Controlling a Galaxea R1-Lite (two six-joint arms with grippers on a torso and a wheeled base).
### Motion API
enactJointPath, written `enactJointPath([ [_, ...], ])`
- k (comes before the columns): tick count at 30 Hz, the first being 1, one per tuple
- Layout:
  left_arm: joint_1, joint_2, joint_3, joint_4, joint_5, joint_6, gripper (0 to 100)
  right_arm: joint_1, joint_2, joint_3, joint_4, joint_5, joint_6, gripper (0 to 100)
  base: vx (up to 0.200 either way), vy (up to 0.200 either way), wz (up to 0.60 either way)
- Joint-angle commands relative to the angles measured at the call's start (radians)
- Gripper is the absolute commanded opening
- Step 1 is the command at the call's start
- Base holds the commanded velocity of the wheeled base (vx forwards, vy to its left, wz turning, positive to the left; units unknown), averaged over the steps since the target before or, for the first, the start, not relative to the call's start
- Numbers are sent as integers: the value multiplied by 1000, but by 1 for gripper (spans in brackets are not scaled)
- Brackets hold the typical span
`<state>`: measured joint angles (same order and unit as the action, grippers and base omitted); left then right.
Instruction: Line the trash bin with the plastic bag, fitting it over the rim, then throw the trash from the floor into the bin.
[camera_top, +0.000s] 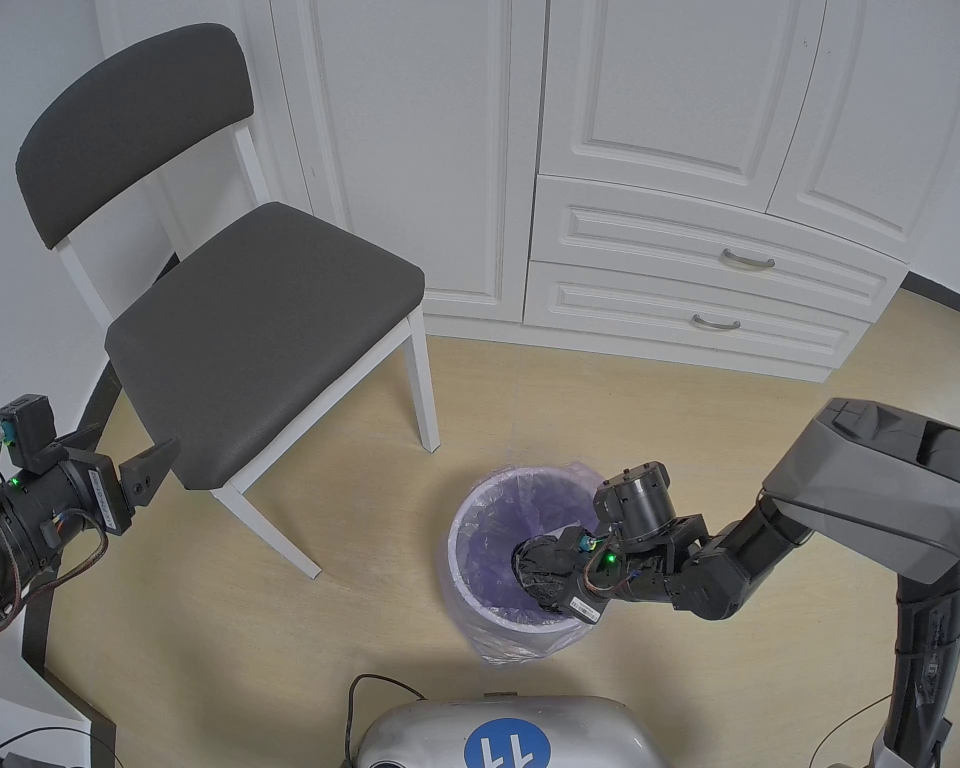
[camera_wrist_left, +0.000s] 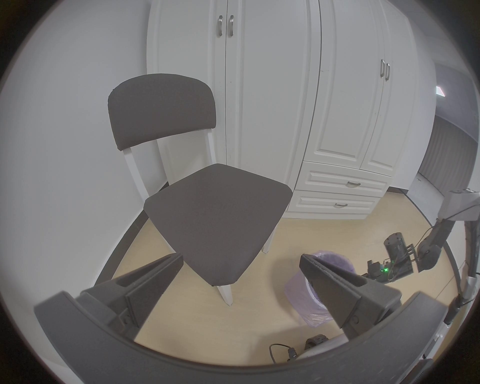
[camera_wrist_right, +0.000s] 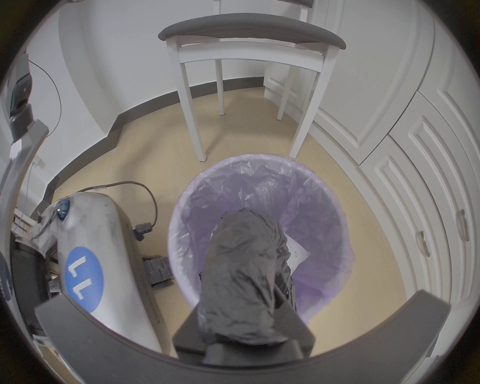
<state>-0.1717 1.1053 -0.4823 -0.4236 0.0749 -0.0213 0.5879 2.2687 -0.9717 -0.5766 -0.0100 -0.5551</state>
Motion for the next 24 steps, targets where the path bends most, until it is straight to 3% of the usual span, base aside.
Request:
enactJointPath([
  [1, 1, 8, 8, -17, 0, 0, 100, 4, 117, -91, 0, -1, 6, 0, 0, 0, 0],
  [16, 3, 14, 7, -17, 0, 0, 100, -2, 155, -254, 11, -1, 64, 0, 0, 0, 0],
  [24, 1, 13, 7, -17, 0, 0, 100, 7, 130, -147, -2, 1, 63, 0, 0, 0, 0],
])
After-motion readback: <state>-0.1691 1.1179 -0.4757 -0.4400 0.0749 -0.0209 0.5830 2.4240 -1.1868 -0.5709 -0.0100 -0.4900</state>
